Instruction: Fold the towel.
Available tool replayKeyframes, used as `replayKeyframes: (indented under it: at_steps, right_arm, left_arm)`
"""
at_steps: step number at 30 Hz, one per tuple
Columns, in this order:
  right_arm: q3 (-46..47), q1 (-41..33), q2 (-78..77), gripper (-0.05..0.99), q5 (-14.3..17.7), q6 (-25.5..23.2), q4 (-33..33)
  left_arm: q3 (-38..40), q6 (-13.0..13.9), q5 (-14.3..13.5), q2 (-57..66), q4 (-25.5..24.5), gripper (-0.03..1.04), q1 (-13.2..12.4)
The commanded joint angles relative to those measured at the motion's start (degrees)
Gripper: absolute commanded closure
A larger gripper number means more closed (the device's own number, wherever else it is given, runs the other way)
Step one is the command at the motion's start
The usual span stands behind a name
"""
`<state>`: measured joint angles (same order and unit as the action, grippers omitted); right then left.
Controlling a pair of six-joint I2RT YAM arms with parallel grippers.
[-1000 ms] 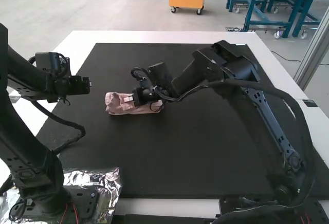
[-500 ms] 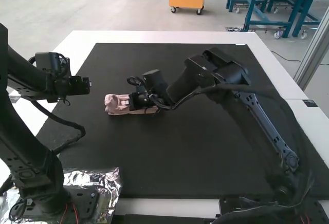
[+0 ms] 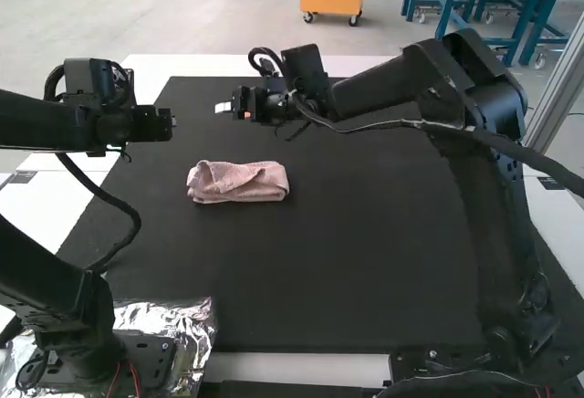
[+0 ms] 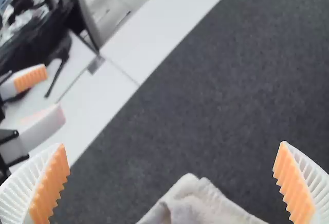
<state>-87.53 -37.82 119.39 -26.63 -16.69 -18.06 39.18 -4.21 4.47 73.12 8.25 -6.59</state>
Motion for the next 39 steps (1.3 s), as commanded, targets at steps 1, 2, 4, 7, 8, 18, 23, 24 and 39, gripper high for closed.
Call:
replayKeyframes:
  at_steps: [1,2,4,7,8,18,23,24,39]
  right_arm:
    - [1.4,4.3,-10.0,0.02,0.1,-1.2,1.7]
    - [2.3,5.7,-12.3,0.02,0.2,-0.9,2.8]
    - [4.6,8.3,-17.6,0.02,0.4,-0.7,4.3]
    - [9.9,12.4,-26.4,0.02,1.9,-1.1,4.7]
    - [11.9,13.7,-29.6,0.02,2.6,-1.1,4.7]
    - [30.9,23.1,-64.6,0.02,11.8,3.1,4.8]
    - [39.0,26.1,-83.8,0.02,16.3,4.6,8.8]
    - [40.2,26.7,-87.8,0.02,17.2,5.4,10.2]
    - [46.1,39.9,-119.3,0.02,24.0,15.1,30.0]
  left_arm:
    - [3.2,-1.5,-1.2,-4.2,-1.7,0.04,3.0]
    - [3.5,-1.6,-1.5,-5.2,-2.7,0.04,3.9]
    - [4.2,-1.6,-1.8,-7.0,-4.6,0.04,4.7]
    - [4.5,-1.1,-1.8,-9.6,-7.5,0.04,5.3]
    - [4.4,-0.1,-1.9,-10.9,-7.9,0.04,5.6]
    - [3.8,3.7,-3.8,-29.1,-7.4,0.04,9.7]
    - [1.0,3.7,-3.0,-40.5,-4.6,0.04,9.8]
    - [0.1,3.7,-3.0,-43.2,-3.9,0.04,9.8]
    - [-7.5,2.4,-3.2,-73.3,-11.3,0.04,10.0]
